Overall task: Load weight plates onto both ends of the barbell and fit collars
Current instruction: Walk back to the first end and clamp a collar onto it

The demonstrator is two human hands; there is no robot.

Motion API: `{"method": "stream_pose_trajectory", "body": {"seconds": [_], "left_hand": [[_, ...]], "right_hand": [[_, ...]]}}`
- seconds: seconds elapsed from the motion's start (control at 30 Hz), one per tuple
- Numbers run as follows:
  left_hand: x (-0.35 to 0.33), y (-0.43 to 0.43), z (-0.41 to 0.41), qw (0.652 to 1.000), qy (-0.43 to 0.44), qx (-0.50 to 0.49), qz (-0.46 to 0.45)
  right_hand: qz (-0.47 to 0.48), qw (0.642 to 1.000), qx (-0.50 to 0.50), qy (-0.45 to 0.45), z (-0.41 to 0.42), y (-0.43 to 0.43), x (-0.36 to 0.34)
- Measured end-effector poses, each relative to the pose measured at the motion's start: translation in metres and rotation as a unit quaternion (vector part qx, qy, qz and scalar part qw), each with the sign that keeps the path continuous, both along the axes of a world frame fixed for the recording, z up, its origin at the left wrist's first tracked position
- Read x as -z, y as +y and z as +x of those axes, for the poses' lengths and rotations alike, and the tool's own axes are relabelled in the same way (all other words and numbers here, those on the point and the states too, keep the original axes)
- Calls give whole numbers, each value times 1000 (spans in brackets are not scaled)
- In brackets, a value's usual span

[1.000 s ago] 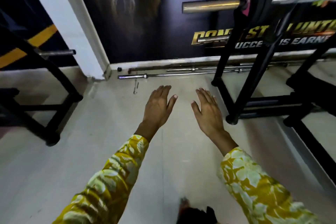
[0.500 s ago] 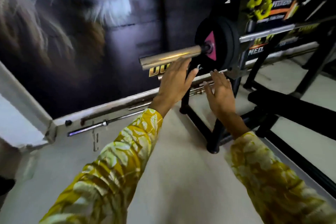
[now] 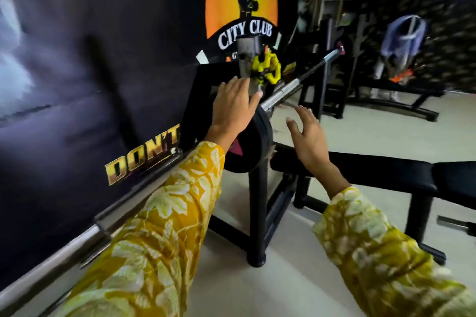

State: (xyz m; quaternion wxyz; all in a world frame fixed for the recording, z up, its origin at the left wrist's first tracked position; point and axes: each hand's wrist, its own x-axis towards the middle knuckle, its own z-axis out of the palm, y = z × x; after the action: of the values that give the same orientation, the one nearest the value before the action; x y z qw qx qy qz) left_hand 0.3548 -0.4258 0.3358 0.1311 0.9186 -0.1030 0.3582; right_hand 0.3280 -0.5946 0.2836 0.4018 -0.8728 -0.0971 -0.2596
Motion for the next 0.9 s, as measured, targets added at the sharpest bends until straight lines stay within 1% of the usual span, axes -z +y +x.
{"method": "stream_pose_trajectory", "body": {"seconds": [0.07, 0.13, 0.27, 0.33, 0.37, 0.4, 0.47, 0.53, 0.6, 0.7, 0.77, 0.9], "left_hand": [[6, 0, 10, 998, 34, -21, 40], [12, 4, 20, 996, 45, -40, 60], [21, 7, 26, 998, 17, -51, 45], [24, 7, 29, 998, 3, -55, 39], [24, 7, 29, 998, -1, -55, 35], [25, 8, 28, 998, -4, -53, 33], [26, 8, 27, 998, -12, -52, 32], [26, 8, 27, 998, -11, -52, 24], [25, 9, 25, 998, -1, -54, 17], [25, 9, 26, 998, -6, -52, 15], [25, 9, 26, 998, -15, -52, 9], [25, 7, 25, 998, -14, -57, 0]], "right_hand": [[38, 999, 11, 22, 10, -3, -2], [86, 995, 10, 51, 25, -4, -7], [148, 984, -27, 100, 72, 2, -17], [209, 969, -66, 114, 102, 5, -23], [260, 953, -93, 128, 118, 8, -26], [318, 928, -118, 151, 132, 12, -28], [429, 857, -170, 228, 165, 19, -32], [509, 783, -207, 293, 195, 26, -31], [559, 732, -226, 319, 219, 29, -25], [630, 662, -264, 308, 241, 32, -16], [671, 626, -276, 285, 249, 32, -14], [673, 617, -296, 281, 255, 26, -14]]}}
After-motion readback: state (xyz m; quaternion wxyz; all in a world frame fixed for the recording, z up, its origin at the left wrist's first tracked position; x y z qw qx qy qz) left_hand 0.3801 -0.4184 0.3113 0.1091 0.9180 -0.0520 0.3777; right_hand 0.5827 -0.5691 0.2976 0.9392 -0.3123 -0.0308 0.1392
